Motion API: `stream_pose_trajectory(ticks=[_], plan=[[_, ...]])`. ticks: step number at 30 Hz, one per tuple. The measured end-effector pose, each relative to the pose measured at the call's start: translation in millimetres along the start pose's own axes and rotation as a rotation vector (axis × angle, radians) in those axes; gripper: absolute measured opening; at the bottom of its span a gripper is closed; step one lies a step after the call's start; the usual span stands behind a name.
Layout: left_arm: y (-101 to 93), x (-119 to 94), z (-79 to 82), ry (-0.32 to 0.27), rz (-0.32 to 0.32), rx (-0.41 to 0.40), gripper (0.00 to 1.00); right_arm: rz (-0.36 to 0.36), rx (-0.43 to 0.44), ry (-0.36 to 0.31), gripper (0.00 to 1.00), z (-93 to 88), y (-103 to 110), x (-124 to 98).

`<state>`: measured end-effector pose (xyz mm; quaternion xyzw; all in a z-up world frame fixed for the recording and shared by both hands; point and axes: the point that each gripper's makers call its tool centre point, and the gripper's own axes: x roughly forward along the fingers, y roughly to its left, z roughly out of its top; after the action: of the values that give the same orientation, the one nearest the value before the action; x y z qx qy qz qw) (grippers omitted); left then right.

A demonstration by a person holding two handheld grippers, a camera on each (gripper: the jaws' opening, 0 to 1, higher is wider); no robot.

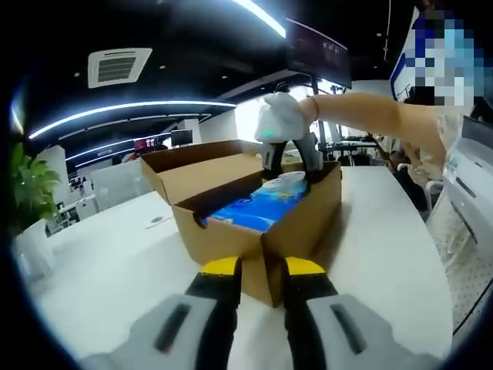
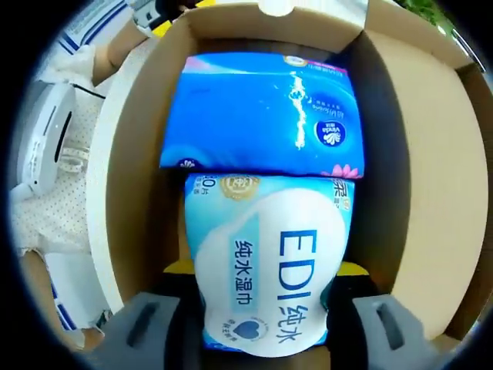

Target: Operate the shoe box by opening the lid, removing the specified soft item, and placing it in the target area until the item is outside and the box remains undamaged.

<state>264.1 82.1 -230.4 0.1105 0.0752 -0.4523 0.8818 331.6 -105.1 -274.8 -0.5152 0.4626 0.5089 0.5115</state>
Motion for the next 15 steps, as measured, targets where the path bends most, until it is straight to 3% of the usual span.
stream_pose_trajectory(ticks=[15], plan=[[1.1, 1, 0.0, 0.001, 0.000, 0.002, 0.20, -0.023, 0.008, -0.017, 0.63, 4.6, -2, -27]])
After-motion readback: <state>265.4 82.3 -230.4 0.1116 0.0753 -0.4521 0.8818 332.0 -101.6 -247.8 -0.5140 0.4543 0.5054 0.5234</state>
